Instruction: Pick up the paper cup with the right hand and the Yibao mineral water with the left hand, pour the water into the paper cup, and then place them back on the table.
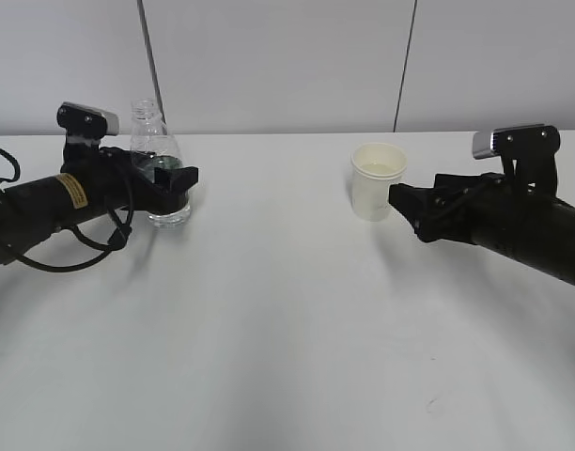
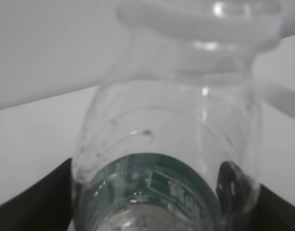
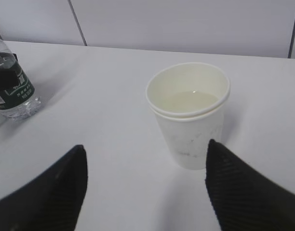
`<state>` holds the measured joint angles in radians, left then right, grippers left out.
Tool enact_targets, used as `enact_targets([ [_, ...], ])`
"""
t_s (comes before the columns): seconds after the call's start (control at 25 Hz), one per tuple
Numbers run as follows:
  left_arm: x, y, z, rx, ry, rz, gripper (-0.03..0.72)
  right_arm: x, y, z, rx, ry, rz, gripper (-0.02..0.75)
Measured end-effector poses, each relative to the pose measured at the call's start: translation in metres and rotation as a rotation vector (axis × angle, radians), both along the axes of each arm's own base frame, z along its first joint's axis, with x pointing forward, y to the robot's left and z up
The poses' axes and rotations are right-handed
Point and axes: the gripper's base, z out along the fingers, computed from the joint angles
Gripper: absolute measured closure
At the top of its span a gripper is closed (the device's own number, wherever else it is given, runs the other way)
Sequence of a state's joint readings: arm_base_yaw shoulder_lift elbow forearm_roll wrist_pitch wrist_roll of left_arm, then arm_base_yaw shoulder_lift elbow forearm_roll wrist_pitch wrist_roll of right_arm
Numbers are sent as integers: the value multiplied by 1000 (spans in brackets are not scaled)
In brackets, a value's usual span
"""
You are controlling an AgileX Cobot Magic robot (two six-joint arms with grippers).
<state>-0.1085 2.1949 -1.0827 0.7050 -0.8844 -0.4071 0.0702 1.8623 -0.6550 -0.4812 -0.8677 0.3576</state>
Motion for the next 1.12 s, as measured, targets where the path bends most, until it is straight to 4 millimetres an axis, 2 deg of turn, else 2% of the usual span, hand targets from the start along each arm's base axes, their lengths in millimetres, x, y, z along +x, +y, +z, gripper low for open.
enact_targets([
  [0.12,0,0,6,-2,-15,0,153,-1,0,4,-3,-13,7,145],
  [0.64,-3,4,68,48,-109,33,157,-3,0,39,-12,-110,10,145],
  [0.84,-5,6,85,50,-107,61,173,7,-3,58,-34,-102,-27,145],
  [1.12,-6,19,122,64,-13,219,185,38,-9,91,-50,-15,-124,145],
])
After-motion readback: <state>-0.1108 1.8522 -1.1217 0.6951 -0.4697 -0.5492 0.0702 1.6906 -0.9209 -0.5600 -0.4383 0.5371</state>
